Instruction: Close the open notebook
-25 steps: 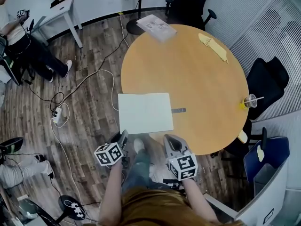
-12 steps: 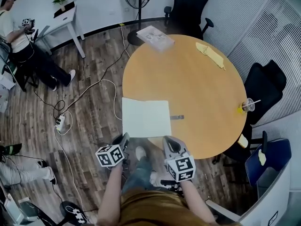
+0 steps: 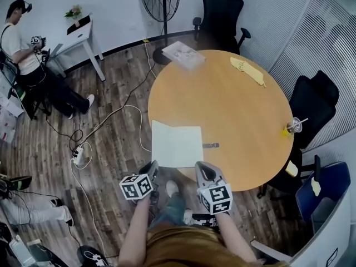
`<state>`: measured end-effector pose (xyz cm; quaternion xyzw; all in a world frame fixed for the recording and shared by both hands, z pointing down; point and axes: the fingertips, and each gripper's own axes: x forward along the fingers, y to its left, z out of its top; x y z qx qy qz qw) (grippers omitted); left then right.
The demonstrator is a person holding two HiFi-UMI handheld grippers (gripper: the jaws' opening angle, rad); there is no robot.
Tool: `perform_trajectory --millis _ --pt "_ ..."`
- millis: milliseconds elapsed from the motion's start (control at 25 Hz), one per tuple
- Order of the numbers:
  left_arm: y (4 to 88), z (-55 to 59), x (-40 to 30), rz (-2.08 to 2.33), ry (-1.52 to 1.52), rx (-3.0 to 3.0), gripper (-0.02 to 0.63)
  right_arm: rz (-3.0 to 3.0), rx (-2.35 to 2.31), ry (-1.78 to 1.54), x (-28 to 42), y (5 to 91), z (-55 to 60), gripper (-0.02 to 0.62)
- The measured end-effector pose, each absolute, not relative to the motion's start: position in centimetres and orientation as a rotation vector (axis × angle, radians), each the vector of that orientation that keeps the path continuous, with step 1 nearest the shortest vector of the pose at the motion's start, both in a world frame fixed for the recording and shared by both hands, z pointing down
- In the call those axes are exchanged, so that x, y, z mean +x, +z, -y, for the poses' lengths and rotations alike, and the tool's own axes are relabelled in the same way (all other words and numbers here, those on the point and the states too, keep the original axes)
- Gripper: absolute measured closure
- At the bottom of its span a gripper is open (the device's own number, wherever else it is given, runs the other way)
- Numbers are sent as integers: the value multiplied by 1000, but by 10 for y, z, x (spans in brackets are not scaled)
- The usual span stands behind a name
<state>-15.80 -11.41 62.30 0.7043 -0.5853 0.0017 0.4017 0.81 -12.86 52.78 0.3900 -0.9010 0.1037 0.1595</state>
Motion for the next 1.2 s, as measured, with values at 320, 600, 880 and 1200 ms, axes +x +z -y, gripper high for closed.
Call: perform_trajectory --millis 320,600,880,1200 --pt "609 122 -156 1499 45 1832 566 2541 1175 307 22 531 127 583" --pt "601 124 -142 1497 101 1892 565 2536 1216 288 33 526 134 583" --pt "596 128 -135 1496 136 1941 563 2542 1196 301 29 527 129 583" --pt "594 128 -124 1491 143 1958 561 2549 1185 310 29 529 127 583"
